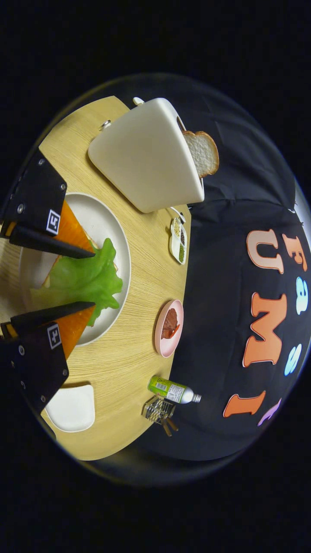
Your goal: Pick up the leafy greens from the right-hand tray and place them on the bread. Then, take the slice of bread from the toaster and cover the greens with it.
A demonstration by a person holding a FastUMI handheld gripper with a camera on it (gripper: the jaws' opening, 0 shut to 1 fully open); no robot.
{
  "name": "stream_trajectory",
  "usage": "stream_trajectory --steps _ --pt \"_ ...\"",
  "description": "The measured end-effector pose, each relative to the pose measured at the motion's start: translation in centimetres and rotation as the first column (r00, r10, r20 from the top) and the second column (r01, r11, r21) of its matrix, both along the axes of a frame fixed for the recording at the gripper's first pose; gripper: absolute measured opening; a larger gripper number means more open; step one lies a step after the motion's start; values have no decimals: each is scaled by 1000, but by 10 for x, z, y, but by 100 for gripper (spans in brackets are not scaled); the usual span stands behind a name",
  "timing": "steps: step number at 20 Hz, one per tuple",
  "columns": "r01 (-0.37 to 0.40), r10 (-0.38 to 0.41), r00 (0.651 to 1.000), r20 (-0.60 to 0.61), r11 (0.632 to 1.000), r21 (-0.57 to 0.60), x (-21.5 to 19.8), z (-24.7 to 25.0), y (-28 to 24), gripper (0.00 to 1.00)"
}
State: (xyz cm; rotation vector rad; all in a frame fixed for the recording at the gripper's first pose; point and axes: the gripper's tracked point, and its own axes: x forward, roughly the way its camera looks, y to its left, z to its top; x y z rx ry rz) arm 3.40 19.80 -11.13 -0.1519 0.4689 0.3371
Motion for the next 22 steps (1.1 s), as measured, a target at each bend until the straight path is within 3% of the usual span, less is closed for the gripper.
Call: stream_trajectory --steps 7,13,22 --pt "29 -30 999 11 999 37 -2 14 1 96" --pt "42 -46 997 69 997 68 -3 45 17 98" --pt "-8 2 985 172 999 38 -2 116 71 98"
